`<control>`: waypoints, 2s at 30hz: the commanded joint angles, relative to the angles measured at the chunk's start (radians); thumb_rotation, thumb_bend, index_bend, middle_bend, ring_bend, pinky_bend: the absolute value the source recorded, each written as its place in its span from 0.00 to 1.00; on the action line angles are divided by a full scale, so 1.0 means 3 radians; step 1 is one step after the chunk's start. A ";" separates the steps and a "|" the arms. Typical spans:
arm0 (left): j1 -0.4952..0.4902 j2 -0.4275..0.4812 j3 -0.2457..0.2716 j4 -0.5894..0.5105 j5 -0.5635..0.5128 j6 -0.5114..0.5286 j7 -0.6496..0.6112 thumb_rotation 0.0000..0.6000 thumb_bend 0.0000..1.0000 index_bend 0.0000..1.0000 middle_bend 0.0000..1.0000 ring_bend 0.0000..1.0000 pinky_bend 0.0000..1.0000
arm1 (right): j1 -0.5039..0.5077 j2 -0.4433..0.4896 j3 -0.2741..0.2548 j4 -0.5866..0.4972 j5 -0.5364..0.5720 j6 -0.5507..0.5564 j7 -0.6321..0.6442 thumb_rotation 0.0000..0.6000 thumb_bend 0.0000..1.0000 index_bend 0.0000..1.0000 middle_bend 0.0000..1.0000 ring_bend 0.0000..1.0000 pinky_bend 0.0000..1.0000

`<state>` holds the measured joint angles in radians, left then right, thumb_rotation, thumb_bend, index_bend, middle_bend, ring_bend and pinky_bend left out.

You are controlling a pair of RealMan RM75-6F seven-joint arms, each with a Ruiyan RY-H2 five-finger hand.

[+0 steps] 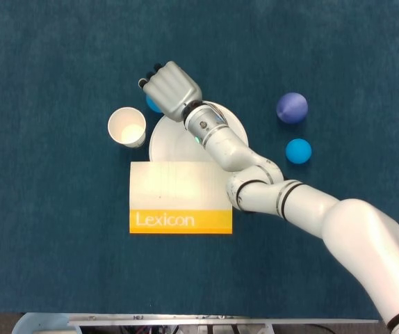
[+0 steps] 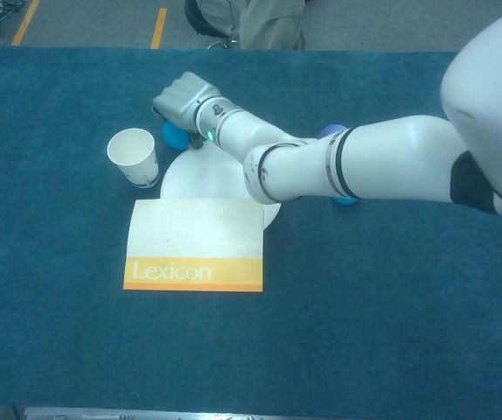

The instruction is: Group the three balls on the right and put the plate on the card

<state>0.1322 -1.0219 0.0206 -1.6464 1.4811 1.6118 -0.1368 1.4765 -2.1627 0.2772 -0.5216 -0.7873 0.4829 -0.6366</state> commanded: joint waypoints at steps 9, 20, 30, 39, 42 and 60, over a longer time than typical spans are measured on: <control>-0.0019 -0.0011 -0.0009 0.0008 0.0025 -0.0029 0.0001 1.00 0.44 0.35 0.31 0.27 0.21 | -0.0214 0.0373 0.0030 -0.0487 -0.0317 0.0165 0.0285 1.00 0.27 0.39 0.36 0.27 0.50; -0.0120 -0.0028 -0.0005 -0.0062 0.0135 -0.0125 0.0107 1.00 0.44 0.35 0.31 0.27 0.21 | -0.0853 0.1702 -0.0263 -0.2414 -0.0554 0.0612 0.0291 1.00 0.27 0.39 0.36 0.28 0.51; -0.0212 -0.0061 0.0010 -0.0159 0.0216 -0.0221 0.0247 1.00 0.44 0.35 0.31 0.27 0.21 | -0.1361 0.2518 -0.0646 -0.3250 -0.0882 0.0907 0.0492 1.00 0.27 0.39 0.36 0.28 0.51; -0.0293 -0.0093 0.0019 -0.0197 0.0235 -0.0327 0.0316 1.00 0.44 0.35 0.31 0.27 0.21 | -0.1753 0.2899 -0.0909 -0.3380 -0.1445 0.1098 0.0933 1.00 0.27 0.39 0.36 0.28 0.51; -0.0310 -0.0100 0.0019 -0.0209 0.0251 -0.0332 0.0326 1.00 0.44 0.35 0.31 0.27 0.21 | -0.1832 0.2981 -0.0936 -0.3384 -0.1565 0.1132 0.1083 1.00 0.27 0.39 0.36 0.28 0.51; -0.0386 -0.0161 0.0036 -0.0142 0.0198 -0.0453 0.0281 1.00 0.44 0.35 0.31 0.27 0.21 | -0.2213 0.3097 -0.1195 -0.3132 -0.2068 0.1168 0.1443 1.00 0.27 0.39 0.36 0.28 0.50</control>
<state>0.0163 -1.0698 0.0315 -1.6897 1.5410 1.4763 -0.0518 0.8162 -1.2306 -0.0773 -1.4660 -1.4031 0.8373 -0.2059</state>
